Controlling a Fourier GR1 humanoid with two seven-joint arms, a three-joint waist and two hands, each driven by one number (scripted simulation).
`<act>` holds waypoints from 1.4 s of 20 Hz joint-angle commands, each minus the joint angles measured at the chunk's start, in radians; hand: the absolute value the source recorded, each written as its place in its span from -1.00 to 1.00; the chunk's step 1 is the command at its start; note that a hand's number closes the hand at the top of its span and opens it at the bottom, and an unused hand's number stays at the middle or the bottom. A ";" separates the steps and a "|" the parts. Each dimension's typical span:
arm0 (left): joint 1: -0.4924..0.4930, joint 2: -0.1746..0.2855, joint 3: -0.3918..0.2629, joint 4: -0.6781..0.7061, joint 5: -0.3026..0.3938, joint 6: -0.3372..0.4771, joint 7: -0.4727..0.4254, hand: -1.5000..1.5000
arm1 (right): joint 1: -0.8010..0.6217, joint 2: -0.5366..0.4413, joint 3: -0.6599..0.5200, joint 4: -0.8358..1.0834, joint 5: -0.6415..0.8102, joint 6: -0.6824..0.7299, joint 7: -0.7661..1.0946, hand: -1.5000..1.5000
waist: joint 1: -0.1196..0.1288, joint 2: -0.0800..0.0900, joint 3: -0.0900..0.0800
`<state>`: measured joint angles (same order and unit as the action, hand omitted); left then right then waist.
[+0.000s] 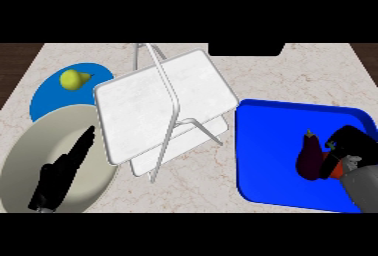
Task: Pick the bell pepper from the tray and place it in the tiered shelf
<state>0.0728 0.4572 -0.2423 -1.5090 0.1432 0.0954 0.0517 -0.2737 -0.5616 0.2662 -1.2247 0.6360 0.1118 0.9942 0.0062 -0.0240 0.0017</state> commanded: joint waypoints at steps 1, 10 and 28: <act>-0.092 -0.070 0.010 0.122 0.013 -0.034 -0.016 0.00 | -0.043 0.033 0.001 0.039 0.080 -0.034 0.037 1.00 | -0.008 0.026 -0.002; -0.020 -0.076 0.002 0.047 0.006 -0.008 -0.003 0.00 | 0.028 0.093 0.173 -0.288 0.130 -0.006 -0.118 1.00 | -0.032 0.015 -0.003; -0.008 -0.095 -0.003 0.049 -0.024 0.003 -0.010 0.00 | -0.061 0.109 0.072 -1.242 -0.030 0.165 0.012 1.00 | -0.032 0.022 -0.004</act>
<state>0.1220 0.4374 -0.2031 -1.5278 0.1276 0.0936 0.0351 -0.2761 -0.4829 0.4359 -2.3163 0.6911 0.2360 0.9142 -0.0288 -0.0194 0.0149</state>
